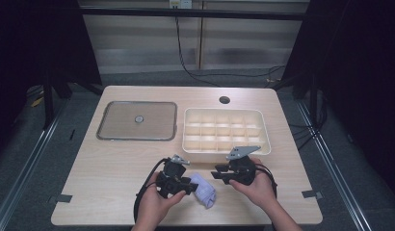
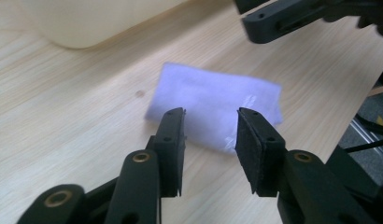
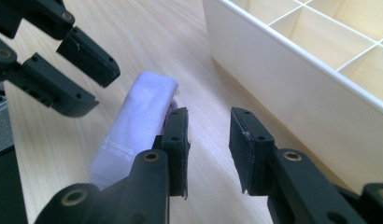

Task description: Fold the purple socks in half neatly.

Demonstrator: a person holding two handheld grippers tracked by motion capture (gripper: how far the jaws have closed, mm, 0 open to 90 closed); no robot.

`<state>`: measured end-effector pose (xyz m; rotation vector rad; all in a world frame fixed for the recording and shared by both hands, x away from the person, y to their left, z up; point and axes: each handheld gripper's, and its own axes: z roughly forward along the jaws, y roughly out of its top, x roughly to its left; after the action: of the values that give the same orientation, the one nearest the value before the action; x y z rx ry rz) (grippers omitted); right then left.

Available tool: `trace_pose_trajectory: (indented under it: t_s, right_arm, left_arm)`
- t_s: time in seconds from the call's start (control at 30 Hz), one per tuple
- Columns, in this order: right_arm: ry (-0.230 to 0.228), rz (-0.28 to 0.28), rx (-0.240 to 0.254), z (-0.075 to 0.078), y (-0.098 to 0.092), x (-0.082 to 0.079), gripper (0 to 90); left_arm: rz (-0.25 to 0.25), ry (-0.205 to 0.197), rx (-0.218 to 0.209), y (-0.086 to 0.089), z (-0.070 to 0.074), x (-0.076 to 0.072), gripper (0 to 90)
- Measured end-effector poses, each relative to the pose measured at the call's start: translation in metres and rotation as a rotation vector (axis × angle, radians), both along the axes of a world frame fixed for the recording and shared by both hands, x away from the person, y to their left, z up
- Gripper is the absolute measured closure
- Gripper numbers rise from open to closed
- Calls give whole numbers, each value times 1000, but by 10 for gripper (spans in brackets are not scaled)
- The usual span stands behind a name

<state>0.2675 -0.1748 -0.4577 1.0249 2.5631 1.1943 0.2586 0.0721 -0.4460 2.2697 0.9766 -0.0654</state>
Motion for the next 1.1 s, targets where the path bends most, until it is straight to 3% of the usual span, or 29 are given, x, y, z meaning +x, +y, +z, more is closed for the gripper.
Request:
trace_pose_trajectory:
  t_s: [0.27,0.53,0.63,0.87,1.1]
  right_arm:
    - [46,-16,19,1,2,2,607]
    - [81,5,24,7,13,-1,564]
    - [88,14,20,9,18,-1,553]
    - [170,13,9,6,22,3,519]
    - [217,9,-12,4,25,5,509]
  left_arm:
    - [23,-67,44,22,-11,2,500]
    - [36,-127,87,40,-28,4,431]
    - [35,-154,87,45,-34,5,412]
    - [41,-196,84,57,-45,7,385]
    - [32,-274,80,65,-51,9,336]
